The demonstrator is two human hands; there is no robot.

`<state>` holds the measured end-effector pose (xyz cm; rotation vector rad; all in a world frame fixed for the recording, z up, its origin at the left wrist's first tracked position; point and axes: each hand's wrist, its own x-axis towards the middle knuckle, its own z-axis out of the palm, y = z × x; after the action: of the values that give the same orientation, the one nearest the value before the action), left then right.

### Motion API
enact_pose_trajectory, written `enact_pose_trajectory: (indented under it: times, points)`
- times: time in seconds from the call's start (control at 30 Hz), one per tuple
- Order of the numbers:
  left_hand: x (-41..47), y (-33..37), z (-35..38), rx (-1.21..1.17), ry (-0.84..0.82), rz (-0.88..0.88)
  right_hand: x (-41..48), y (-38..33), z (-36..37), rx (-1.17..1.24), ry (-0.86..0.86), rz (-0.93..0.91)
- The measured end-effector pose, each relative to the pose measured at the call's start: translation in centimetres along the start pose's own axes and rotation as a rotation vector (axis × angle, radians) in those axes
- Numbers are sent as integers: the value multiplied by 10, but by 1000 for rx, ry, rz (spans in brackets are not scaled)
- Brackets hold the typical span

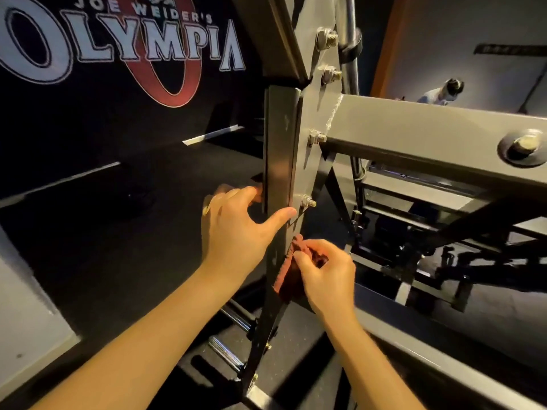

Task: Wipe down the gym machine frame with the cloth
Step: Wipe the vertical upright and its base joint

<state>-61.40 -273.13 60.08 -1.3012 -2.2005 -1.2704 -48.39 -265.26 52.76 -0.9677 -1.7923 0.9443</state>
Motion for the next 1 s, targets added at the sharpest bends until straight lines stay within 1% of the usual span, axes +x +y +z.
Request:
enact_pose_trajectory:
  times: [0.07,0.13,0.33,0.37,0.47,0.5,0.6,0.67,0.8,0.87,0.9,0.93,1.0]
  points:
    - [2,-2,-1,-31,-7,25,16,-3,2,-2,67,16]
    - [4,-2,-3,-44,-9,38,24,-5,2,15,92,57]
    - [3,0,-3,-61,-2,34,-7,-3,4,-90,13,-71]
    - [3,-1,-2,-66,-1,33,2,1,4,-108,5,-62]
    - [4,0,-2,-69,-9,40,26,10,2,-106,1,92]
    - [3,0,-2,-72,-11,40,24,11,3,-115,-2,90]
    - [3,-3,0,-75,-11,22,-5,4,4,-138,-58,-54]
    - [3,-5,2,-78,-4,17,-6,1,2,-105,-74,-91]
    - [2,-1,0,-78,-2,19,23,-8,-1,29,85,-11]
    - [2,-2,1,-73,-2,22,17,-7,5,101,110,-22]
    - [2,-3,2,-72,0,19,10,-1,8,100,86,-7]
    - [3,-3,2,-75,6,15,6,6,10,83,32,46]
    - [3,-7,3,-82,11,28,10,19,11,-4,-117,197]
